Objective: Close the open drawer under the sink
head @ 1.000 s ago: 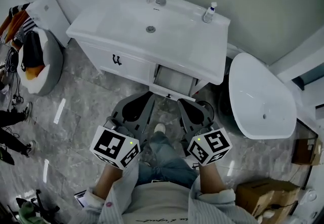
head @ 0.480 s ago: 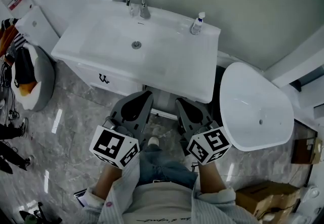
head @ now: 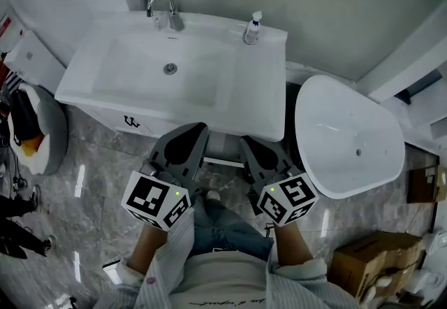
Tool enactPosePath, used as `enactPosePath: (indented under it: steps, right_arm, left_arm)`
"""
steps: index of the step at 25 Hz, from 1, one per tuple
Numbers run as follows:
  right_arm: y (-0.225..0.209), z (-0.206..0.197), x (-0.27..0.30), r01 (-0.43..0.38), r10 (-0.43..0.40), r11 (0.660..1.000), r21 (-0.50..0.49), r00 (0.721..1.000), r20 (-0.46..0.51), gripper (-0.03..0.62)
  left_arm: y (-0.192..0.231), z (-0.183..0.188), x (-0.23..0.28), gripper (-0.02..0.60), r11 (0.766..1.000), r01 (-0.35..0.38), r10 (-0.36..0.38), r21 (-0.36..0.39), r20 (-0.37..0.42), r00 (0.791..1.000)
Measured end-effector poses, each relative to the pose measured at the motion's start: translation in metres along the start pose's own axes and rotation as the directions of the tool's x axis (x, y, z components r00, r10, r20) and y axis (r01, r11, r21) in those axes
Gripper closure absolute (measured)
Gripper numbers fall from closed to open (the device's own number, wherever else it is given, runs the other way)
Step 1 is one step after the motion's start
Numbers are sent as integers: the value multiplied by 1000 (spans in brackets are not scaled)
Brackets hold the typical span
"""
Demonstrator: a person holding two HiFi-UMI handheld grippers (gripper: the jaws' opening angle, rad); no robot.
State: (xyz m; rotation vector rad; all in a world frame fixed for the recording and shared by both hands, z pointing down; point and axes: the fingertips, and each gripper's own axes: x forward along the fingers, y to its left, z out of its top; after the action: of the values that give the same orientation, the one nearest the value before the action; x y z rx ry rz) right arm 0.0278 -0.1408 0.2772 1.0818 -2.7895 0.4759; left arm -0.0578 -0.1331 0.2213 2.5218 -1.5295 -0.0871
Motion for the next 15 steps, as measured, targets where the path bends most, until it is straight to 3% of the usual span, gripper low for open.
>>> enactPosePath:
  steps: [15]
  right_arm:
    - [-13,-11,5,122,-122,991,60,992,-3,583]
  left_arm:
    - [7,-13,25,566,994,108,-109,-20,-50,993]
